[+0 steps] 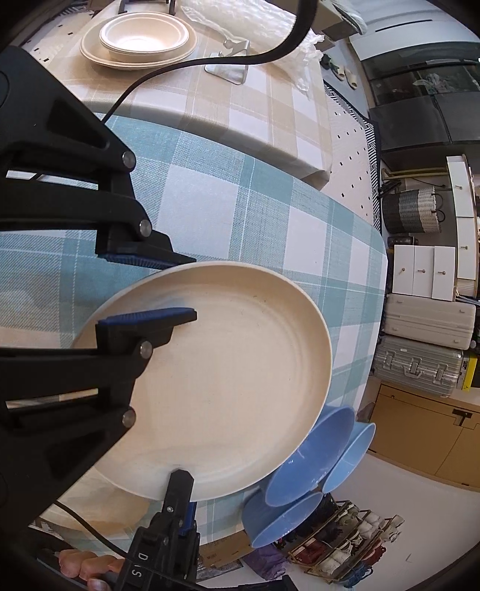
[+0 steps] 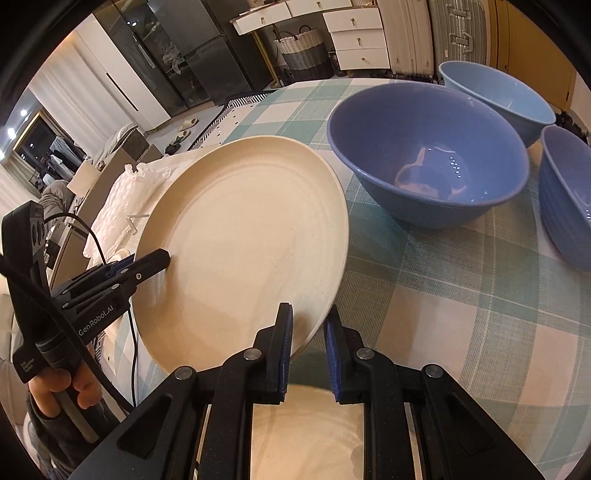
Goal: Organize plates and bowls
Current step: 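Carry the held plate over the stacked cream plates and lower it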
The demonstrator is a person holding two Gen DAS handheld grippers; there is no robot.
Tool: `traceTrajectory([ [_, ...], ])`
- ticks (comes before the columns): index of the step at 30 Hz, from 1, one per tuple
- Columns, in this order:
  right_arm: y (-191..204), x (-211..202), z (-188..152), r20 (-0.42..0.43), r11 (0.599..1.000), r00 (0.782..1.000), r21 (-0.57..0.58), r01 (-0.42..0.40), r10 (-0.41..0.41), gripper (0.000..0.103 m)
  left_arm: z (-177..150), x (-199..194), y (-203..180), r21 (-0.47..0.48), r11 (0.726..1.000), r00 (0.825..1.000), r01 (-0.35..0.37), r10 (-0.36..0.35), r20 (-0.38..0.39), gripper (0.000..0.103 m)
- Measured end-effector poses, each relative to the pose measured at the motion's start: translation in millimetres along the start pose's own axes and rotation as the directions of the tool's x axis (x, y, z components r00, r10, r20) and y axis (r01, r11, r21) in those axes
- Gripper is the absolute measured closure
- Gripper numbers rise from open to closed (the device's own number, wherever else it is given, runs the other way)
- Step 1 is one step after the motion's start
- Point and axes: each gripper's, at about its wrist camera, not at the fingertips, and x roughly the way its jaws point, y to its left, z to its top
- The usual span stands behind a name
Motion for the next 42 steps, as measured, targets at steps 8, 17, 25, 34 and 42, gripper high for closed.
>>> traceTrajectory([
  [8, -3.2, -22.9, -22.9, 0.010, 1.000, 1.000, 0.000, 0.012, -0.012, 0.086, -19.5, -18.1, -21.6, 0.011, 1.000, 1.000, 0.021, -0.021, -0.006, 0.086],
  [17, -6.2, -42.3, -46.9, 0.030, 1.000, 0.999, -0.006, 0.028, -0.028, 0.086, -42.1, -39.8, -39.7, 0.019, 1.000, 0.999, 0.008, -0.009, 0.035, 0.086],
  [25, -16.9, -58.5, -67.1, 0.036, 1.000, 0.999, 0.005, 0.023, -0.023, 0.086, -57.9, -48.4, -54.6, 0.044, 0.999, 0.999, 0.028, -0.029, 0.025, 0.086],
  [34, -26.1, -72.1, -90.9, 0.030, 1.000, 0.999, 0.012, 0.029, -0.030, 0.086, -78.5, -50.1, -71.3, 0.064, 0.996, 0.998, 0.060, -0.061, 0.011, 0.086],
  [42, -31.0, -83.4, -111.6, 0.025, 0.999, 0.999, 0.018, 0.035, -0.035, 0.086, -92.9, -56.7, -83.4, 0.096, 0.993, 0.998, 0.062, -0.064, 0.011, 0.086],
])
